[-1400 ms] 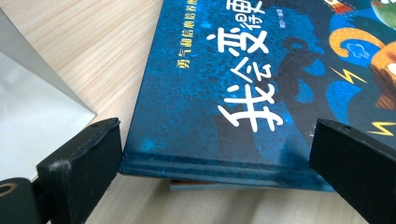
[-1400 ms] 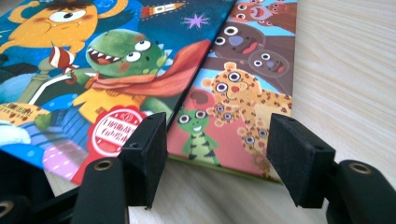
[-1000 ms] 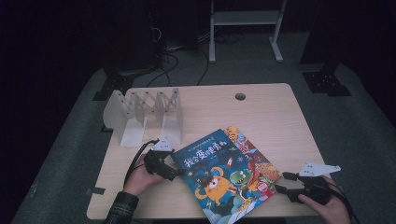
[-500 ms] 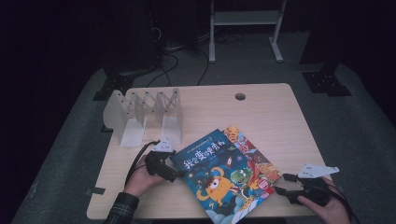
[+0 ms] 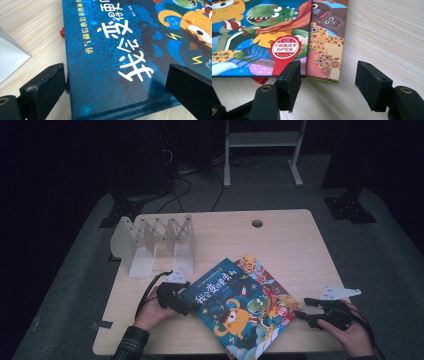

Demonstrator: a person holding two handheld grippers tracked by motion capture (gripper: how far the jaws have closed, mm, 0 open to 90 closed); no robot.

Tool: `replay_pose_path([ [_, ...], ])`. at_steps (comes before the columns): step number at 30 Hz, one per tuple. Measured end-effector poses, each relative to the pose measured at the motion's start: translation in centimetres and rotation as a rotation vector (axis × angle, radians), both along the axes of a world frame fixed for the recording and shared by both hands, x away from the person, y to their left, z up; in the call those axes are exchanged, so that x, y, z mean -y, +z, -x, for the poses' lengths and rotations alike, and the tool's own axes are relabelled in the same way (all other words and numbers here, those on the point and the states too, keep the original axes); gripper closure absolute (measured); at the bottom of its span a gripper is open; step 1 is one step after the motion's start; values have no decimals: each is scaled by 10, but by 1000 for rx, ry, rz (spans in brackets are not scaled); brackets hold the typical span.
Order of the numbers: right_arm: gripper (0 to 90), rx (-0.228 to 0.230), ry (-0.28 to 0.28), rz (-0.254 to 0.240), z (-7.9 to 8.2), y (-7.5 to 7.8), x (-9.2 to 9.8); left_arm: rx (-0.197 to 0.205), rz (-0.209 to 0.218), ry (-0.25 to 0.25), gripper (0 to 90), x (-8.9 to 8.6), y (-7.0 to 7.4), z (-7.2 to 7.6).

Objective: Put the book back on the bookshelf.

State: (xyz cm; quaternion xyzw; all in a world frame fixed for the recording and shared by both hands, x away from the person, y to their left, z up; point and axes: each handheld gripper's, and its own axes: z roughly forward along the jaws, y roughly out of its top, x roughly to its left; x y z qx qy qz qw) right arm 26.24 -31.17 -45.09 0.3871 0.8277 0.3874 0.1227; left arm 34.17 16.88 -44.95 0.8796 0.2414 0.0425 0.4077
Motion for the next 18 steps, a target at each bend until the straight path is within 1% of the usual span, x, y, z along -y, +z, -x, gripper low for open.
replay_pose_path([
  [6, 364, -3, -7, 12, -7, -1, -1, 0, 0, -2, 20, 0, 0, 0],
  [11, 365, -1, -17, 18, -16, -1, -3, 2, -2, -5, 20, 0, 0, 0],
  [14, 365, -1, -20, 20, -20, -1, -3, 1, 4, -9, 22, 1, 0, 0],
  [15, 370, 2, -27, 23, -25, 0, -4, -1, 6, -13, 22, 2, 0, 0],
  [18, 374, 1, -34, 24, -30, 0, -4, -3, 11, -16, 22, 2, 0, 0],
])
